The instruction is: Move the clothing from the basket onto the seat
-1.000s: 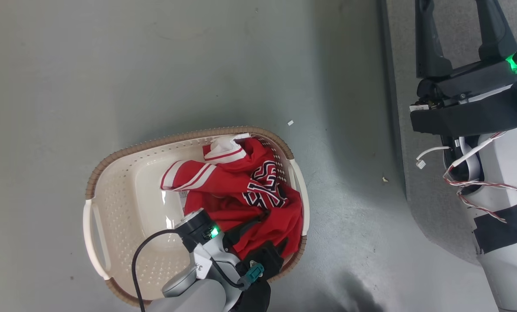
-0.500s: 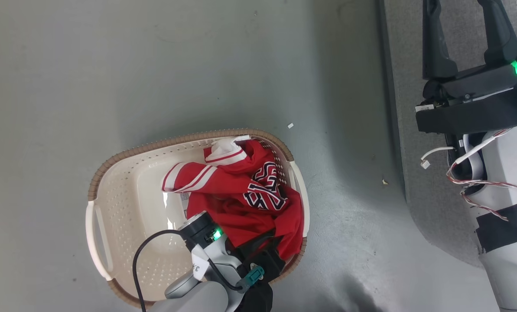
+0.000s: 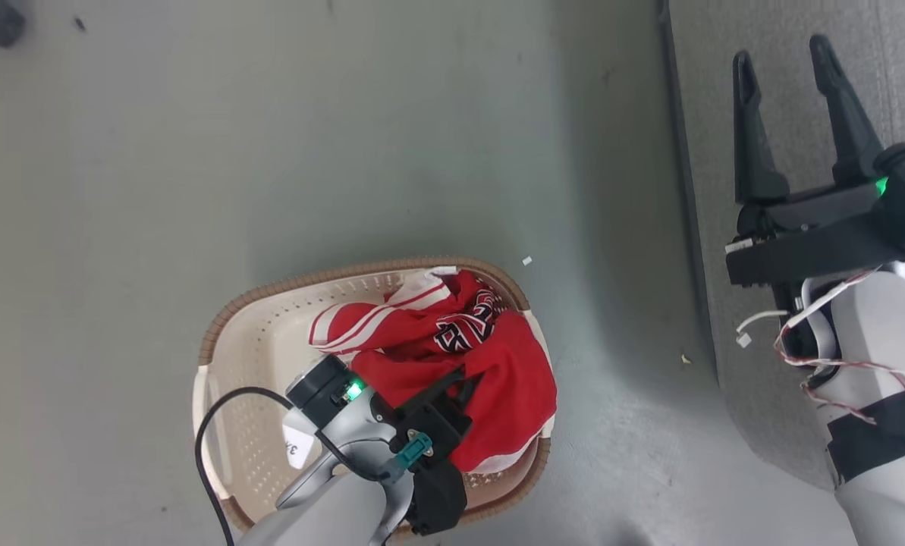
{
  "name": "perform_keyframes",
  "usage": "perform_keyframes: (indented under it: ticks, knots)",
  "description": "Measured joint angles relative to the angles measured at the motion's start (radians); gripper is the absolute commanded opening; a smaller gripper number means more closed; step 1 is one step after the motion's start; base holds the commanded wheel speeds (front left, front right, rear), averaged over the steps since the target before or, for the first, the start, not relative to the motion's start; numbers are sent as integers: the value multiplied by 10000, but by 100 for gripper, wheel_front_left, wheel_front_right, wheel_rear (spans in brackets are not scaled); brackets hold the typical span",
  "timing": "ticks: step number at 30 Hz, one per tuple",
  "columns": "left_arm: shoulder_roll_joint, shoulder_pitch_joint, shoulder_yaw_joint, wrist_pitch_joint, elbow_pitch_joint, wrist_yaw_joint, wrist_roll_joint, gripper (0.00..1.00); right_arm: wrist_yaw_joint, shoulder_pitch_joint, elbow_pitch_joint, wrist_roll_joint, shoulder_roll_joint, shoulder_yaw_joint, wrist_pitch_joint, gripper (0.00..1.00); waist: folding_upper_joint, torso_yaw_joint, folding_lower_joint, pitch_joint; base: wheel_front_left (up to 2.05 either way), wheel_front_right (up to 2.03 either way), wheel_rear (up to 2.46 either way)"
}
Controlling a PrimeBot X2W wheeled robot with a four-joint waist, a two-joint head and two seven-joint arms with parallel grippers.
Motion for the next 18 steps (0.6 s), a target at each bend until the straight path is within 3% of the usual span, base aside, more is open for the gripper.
perform_keyframes:
  ticks: [10, 18]
  knots:
    - [132, 58, 988, -73, -539, 360, -694, 0, 84, 883, 560, 17, 38, -148, 0, 100, 0, 312, -1, -1143, 0, 0, 0]
    - [326, 264, 1367, -75, -1045, 234, -1143, 0, 173, 1526, 1083, 19, 178, -148, 2, 100, -1, 545, -1, -2230, 0, 0, 0]
